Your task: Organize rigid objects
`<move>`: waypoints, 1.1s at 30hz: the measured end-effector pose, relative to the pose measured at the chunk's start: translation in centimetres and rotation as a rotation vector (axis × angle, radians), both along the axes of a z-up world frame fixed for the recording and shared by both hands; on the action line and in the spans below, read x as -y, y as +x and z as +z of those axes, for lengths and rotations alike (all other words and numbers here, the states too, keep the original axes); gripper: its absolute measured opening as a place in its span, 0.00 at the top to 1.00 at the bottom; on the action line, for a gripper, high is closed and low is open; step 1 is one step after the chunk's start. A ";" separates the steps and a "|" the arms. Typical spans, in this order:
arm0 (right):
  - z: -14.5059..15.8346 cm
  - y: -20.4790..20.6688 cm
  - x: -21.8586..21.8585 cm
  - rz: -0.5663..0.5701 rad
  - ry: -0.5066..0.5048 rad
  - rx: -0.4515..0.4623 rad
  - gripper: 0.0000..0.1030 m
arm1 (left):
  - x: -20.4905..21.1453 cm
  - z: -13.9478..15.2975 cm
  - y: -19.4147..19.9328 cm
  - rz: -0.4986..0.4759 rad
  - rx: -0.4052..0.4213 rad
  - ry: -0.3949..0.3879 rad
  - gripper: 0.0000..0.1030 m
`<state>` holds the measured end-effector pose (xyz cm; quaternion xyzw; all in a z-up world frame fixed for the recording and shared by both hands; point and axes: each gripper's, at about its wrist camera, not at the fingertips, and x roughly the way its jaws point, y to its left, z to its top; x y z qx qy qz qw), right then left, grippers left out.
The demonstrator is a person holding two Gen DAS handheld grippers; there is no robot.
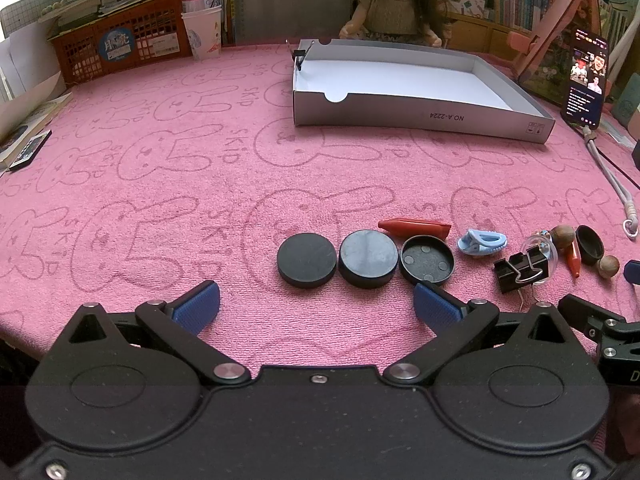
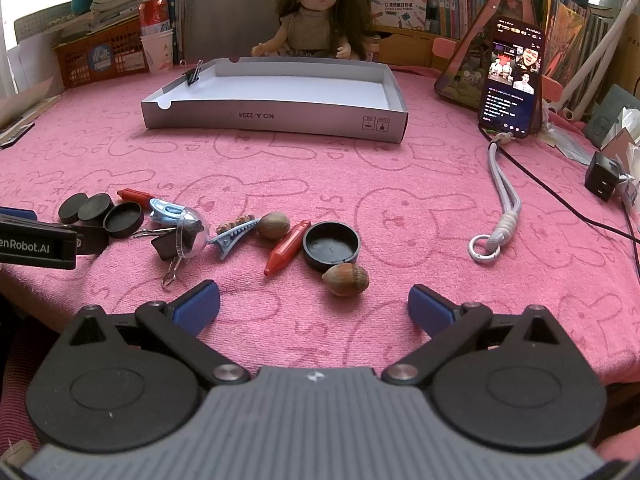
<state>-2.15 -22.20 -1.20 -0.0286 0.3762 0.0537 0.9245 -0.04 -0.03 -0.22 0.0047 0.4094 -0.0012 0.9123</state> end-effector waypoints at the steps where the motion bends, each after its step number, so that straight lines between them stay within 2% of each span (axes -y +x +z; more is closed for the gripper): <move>1: 0.0 -0.1 0.0 0.000 0.000 0.001 0.00 | 0.0 0.0 0.0 0.000 0.001 0.000 0.00; 33: -0.2 -0.2 0.2 0.019 0.021 0.025 0.00 | -0.3 -0.1 -0.9 -0.027 0.059 0.000 0.00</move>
